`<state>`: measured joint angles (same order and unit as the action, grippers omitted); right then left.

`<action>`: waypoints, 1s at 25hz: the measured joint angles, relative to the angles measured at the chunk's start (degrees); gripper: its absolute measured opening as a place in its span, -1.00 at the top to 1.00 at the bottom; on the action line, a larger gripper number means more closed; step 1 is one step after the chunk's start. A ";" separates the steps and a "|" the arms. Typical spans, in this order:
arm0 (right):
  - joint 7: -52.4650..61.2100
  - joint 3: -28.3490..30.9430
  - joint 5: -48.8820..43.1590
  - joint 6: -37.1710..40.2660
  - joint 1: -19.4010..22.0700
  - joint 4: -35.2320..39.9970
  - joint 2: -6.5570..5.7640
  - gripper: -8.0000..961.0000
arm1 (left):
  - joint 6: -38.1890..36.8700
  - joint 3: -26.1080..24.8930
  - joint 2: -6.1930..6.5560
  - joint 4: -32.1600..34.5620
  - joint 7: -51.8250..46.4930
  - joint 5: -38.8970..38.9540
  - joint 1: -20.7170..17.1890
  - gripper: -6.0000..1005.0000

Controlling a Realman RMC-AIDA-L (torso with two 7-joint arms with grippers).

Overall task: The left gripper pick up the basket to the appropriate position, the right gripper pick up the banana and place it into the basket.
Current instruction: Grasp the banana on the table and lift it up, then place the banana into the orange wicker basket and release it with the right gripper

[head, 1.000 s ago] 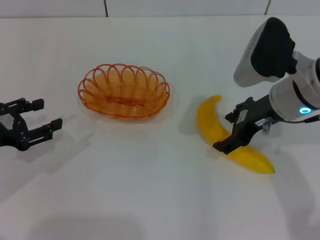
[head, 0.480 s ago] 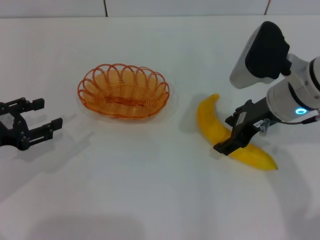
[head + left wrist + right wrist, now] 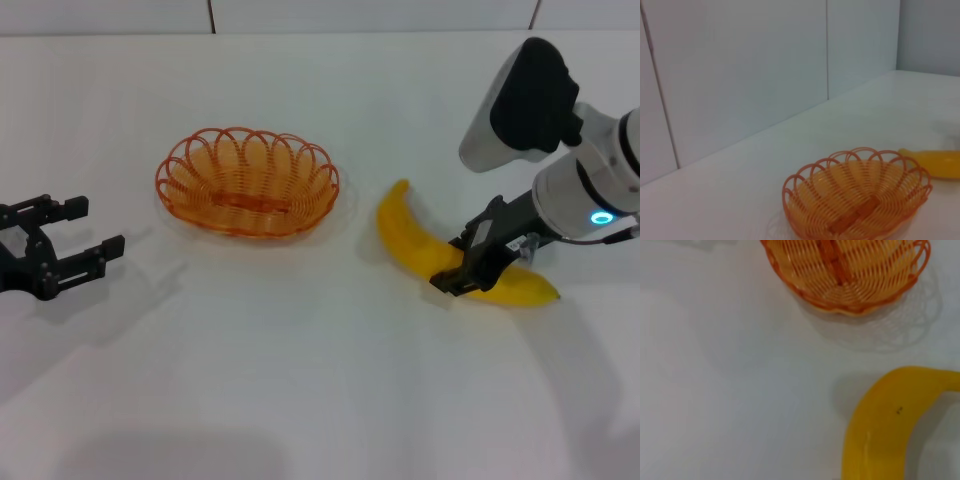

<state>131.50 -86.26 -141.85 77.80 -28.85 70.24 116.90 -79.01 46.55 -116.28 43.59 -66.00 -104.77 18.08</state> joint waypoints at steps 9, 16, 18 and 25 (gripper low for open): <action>0.07 3.36 -0.03 2.49 2.44 9.72 -0.06 -0.01 | 0.00 -0.13 0.00 0.00 0.00 0.01 -0.24 -0.38; -0.51 0.47 1.75 -2.79 1.92 15.56 0.14 -0.01 | 0.00 -0.15 0.00 0.00 0.00 0.01 -0.13 -0.37; -0.55 -1.97 2.27 -5.76 -0.03 15.27 0.14 -0.01 | 0.01 -0.15 0.00 0.00 0.00 0.01 -0.11 -0.37; -0.08 -11.03 3.87 -14.29 -11.00 6.59 0.36 -0.01 | 0.00 0.23 0.00 0.00 0.00 0.01 0.40 -0.37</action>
<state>131.42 -97.29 -137.98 63.52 -39.85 76.83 117.25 -79.01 46.78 -116.28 43.59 -66.00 -104.76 18.48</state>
